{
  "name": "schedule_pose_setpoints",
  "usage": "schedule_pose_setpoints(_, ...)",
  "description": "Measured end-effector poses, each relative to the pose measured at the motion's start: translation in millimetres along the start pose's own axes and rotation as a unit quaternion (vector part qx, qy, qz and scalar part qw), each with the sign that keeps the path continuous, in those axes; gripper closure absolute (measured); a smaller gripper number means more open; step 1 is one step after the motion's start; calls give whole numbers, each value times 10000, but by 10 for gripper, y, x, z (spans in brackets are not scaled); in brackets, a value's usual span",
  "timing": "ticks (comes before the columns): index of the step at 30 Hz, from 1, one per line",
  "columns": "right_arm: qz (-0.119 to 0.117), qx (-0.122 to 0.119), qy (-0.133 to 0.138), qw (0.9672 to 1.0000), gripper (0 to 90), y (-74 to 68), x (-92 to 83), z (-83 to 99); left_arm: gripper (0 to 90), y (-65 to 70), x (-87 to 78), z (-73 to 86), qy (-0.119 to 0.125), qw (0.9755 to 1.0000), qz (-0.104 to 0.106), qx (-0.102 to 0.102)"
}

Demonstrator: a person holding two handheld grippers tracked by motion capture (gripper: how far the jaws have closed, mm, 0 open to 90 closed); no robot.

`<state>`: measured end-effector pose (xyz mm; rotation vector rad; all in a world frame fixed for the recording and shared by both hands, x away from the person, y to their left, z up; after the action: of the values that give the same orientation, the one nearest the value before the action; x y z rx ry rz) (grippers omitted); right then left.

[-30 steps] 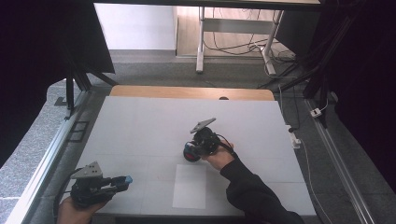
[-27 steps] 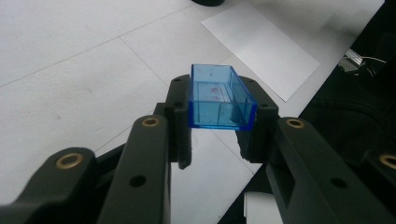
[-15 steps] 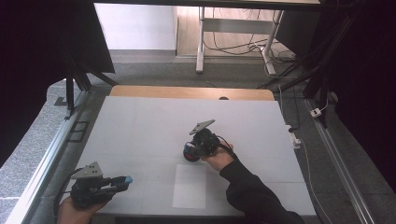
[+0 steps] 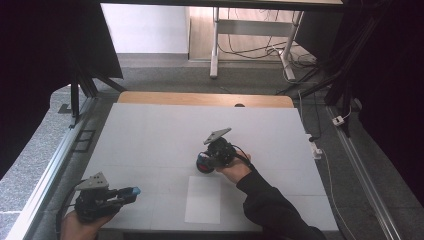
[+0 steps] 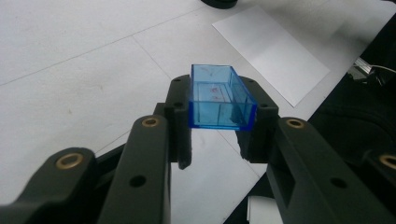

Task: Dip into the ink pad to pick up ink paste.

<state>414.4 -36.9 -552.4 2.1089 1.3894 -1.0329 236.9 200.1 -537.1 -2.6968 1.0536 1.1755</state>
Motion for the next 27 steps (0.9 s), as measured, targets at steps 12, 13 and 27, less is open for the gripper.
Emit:
schedule_pose_setpoints(12, 9, 44, 94, 9999, 707, 0, -7, -7, 685, 15, -4, -5, 22, 10000, -2, 48)
schedule_pose_setpoints(13, -10, 29, 119, 9999, 706, 1, -11, -14, 685, 15, -5, -6, 28, 10000, 6, 44)
schedule_pose_setpoints(27, -109, -168, 275, 9994, 706, -78, -172, -27, 685, 47, -11, -7, 44, 9997, 52, 214)
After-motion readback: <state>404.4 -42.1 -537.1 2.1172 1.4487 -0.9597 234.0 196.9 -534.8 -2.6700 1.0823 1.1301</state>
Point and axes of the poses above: each handheld gripper's, and its own axes: x roughly forward along the jaws, z roughly out of its underside, y roughly to its right, the point moved 9 cm from there along x, roughly forward along the jaws, and after that the axes turned 4 degrees about -z, right-handed, at the moved point
